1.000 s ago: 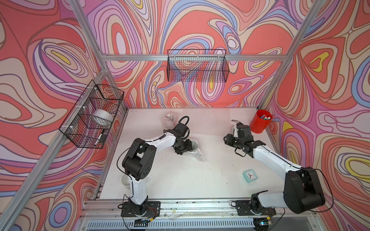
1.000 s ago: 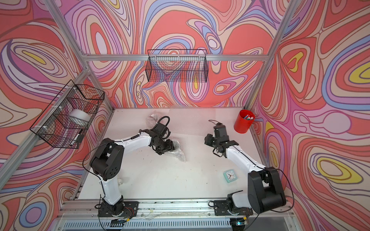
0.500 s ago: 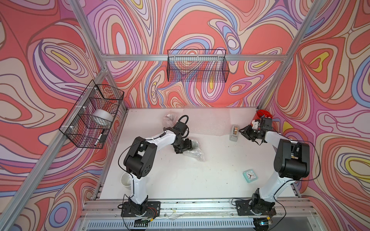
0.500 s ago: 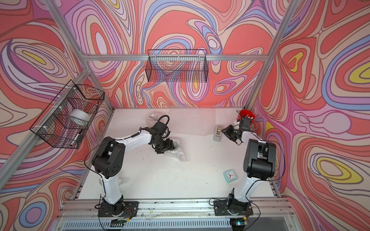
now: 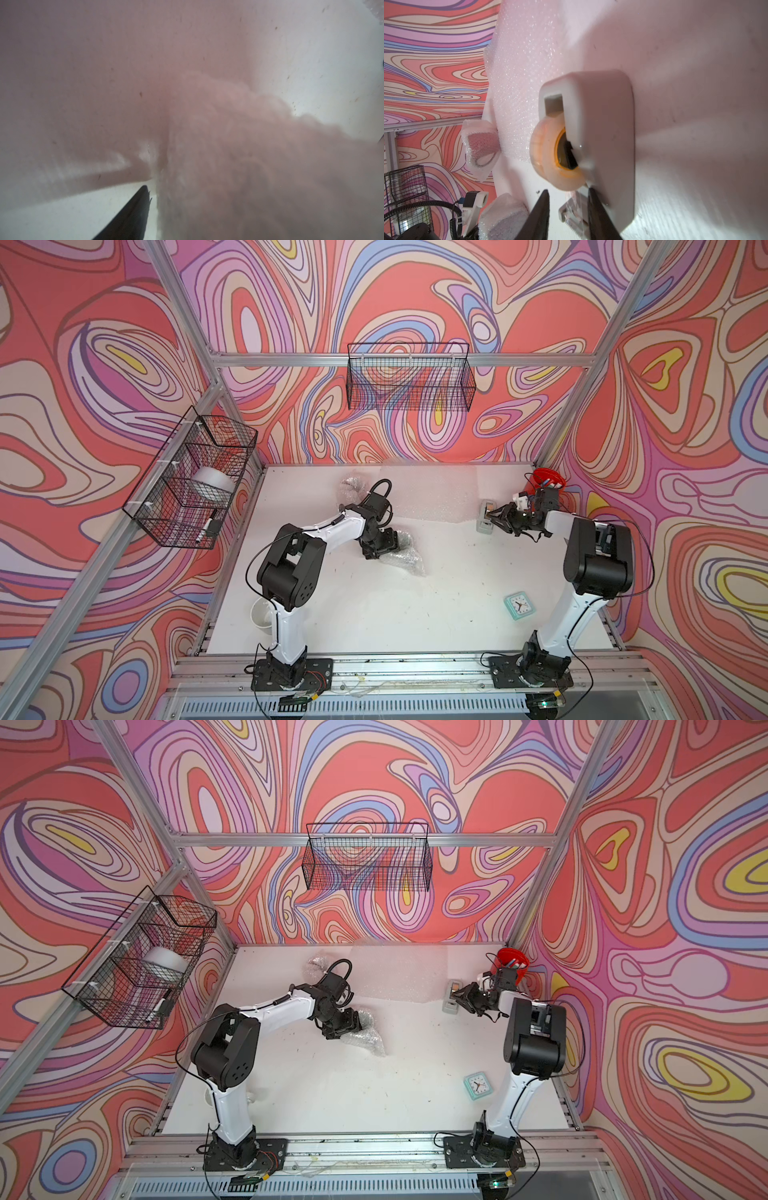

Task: Wrap mugs in bubble wrap
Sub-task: Tear off the tape using the Tape Cutter.

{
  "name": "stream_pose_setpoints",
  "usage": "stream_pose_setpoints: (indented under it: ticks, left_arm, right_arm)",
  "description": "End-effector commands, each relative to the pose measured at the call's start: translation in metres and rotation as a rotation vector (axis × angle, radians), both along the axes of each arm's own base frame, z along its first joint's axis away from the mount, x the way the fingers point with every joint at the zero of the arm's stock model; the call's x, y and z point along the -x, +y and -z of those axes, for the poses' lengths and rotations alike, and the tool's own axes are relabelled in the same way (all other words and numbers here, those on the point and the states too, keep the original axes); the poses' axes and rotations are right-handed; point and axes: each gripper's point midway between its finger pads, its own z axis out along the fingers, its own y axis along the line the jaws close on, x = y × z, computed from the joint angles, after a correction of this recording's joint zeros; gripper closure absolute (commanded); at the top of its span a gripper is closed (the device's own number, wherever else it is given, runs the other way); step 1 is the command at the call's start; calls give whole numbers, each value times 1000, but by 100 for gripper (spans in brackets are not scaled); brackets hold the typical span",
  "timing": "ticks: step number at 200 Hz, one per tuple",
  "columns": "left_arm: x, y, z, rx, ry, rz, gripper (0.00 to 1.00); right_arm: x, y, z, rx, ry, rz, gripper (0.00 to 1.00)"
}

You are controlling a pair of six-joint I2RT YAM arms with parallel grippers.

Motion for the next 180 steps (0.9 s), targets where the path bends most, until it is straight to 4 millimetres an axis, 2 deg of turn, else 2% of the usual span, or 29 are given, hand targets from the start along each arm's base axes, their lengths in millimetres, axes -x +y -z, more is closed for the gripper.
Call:
stream_pose_setpoints:
  ticks: [1, 54, 92, 116, 144, 180]
  left_arm:
    - [10, 8, 12, -35, 48, 5, 30]
    - [10, 8, 13, -32, 48, 9, 30]
    - [12, 8, 13, -27, 50, 9, 30]
    - [13, 8, 14, -24, 52, 9, 31]
    - [14, 8, 14, -17, 51, 6, 31]
    - [14, 7, 13, -9, 50, 8, 31]
  right_arm:
    - [-1, 2, 9, -20, 16, -19, 67]
    - [9, 8, 21, -63, 91, -52, 70]
    - [6, 10, 15, -107, 69, -52, 88]
    - [0, 13, -5, -141, -4, -61, 100]
    - [-5, 17, -44, -156, -147, -76, 100]
    - [10, 26, -67, -189, -227, -89, 100]
